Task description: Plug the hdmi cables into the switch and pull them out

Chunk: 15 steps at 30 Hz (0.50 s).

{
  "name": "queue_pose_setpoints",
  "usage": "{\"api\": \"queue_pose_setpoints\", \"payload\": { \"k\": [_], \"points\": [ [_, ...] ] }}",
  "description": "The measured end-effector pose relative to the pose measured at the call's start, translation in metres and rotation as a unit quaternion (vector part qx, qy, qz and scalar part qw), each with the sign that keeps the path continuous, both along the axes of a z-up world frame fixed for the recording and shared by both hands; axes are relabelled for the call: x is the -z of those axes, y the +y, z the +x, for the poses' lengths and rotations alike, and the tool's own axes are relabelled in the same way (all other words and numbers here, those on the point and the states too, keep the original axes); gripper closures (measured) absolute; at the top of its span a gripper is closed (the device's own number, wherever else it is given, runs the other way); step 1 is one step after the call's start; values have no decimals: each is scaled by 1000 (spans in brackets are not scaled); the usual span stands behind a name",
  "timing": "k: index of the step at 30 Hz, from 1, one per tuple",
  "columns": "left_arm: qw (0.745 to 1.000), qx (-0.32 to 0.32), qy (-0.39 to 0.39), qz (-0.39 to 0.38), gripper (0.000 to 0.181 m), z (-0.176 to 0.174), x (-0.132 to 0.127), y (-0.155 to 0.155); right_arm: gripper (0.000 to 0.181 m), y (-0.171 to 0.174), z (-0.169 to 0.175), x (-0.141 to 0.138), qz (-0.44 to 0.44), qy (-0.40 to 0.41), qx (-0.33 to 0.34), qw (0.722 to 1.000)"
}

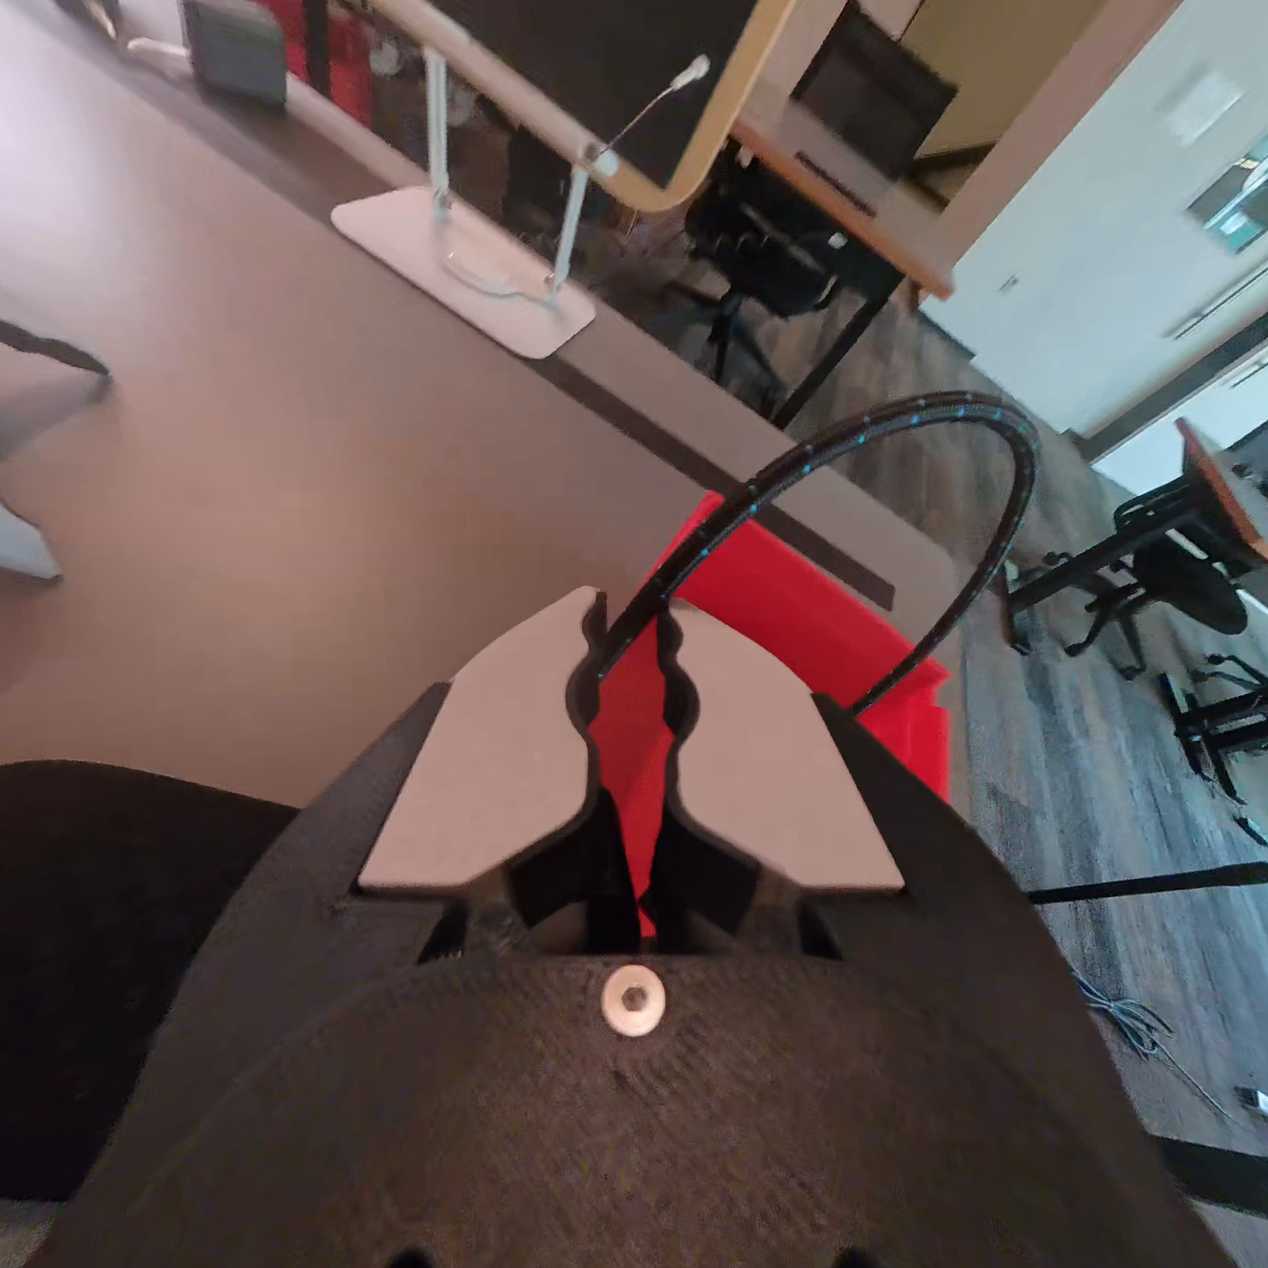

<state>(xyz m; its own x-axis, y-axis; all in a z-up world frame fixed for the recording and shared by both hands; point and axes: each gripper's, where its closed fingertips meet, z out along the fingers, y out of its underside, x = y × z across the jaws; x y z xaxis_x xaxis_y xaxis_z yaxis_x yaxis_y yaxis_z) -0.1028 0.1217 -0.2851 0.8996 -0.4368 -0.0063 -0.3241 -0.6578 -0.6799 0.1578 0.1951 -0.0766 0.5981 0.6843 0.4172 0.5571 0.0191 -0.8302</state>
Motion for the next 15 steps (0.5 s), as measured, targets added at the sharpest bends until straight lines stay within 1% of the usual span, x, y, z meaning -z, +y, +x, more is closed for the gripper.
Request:
{"api": "queue_pose_setpoints", "payload": {
  "k": [1,3,4,6,7,9,10,12,13,14,15],
  "points": [
    [1000,0,0,0,36,0,0,0,167,4,10,-2,6,6,3,1000],
    [1000,0,0,0,36,0,0,0,171,19,37,5,9,-6,41,999],
    [1000,0,0,0,36,0,0,0,171,22,44,7,5,2,41,999],
    [1000,0,0,0,36,0,0,0,173,22,51,10,-21,41,17,999],
    [1000,0,0,0,36,0,0,0,174,24,55,18,-37,39,16,998],
    [1000,0,0,0,36,0,0,0,174,34,65,45,-78,8,41,996],
    [1000,0,0,0,36,0,0,0,174,35,64,62,-102,-7,41,994],
    [1000,0,0,0,36,0,0,0,173,30,51,92,-166,-17,11,986],
    [1000,0,0,0,36,0,0,0,170,26,43,102,-193,-12,-9,981],
    [1000,0,0,0,36,0,0,0,160,23,37,107,-210,-5,-19,978],
    [1000,0,0,0,36,0,0,0,144,23,35,108,-216,2,-20,976]
  ]
}}
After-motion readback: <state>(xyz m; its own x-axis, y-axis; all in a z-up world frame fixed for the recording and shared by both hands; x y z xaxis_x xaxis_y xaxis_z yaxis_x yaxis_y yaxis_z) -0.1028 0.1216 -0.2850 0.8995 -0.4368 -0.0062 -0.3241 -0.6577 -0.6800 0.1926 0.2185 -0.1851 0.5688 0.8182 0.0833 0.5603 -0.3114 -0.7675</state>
